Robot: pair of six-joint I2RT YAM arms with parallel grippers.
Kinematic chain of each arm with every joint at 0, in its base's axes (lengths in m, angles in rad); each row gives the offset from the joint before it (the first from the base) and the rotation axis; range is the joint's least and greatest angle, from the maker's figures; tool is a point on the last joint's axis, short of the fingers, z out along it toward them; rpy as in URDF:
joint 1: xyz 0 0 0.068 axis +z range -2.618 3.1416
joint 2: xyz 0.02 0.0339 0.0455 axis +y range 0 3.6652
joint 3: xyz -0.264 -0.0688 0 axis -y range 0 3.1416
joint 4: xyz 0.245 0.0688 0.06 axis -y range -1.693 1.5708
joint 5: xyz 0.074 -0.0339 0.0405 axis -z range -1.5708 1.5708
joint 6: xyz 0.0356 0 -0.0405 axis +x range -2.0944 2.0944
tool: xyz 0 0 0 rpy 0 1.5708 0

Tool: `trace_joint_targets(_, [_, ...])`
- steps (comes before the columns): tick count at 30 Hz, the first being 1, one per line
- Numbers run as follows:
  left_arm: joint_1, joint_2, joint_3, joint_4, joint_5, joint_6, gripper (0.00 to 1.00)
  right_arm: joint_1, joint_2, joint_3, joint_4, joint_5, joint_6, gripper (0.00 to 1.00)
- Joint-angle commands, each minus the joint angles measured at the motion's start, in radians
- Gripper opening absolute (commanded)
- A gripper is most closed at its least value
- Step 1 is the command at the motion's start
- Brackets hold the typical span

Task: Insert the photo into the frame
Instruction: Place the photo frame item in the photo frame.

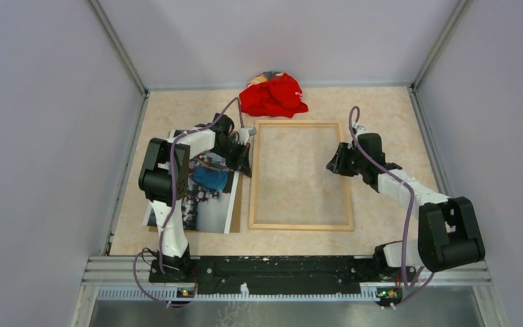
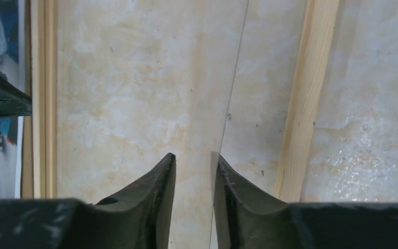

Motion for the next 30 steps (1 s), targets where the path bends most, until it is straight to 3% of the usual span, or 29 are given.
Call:
trace_joint_targets(1, [-0.009, -0.015, 0.021, 0.019, 0.032, 0.008, 0.00, -0.002, -0.073, 0.026, 0.087, -0.085, 0.031, 0.28])
trace_joint_targets(8, [-0.008, -0.013, 0.033, 0.015, 0.030, 0.008, 0.00, -0.044, -0.088, -0.016, 0.242, -0.280, 0.145, 0.09])
trace_joint_targets(15, [-0.009, -0.009, 0.033, 0.015, 0.027, 0.010, 0.00, -0.071, -0.093, -0.061, 0.369, -0.392, 0.261, 0.00])
trace_joint_targets(30, [-0.008, -0.021, 0.029, 0.009, 0.010, 0.021, 0.00, -0.131, 0.020, -0.231, 0.925, -0.538, 0.612, 0.00])
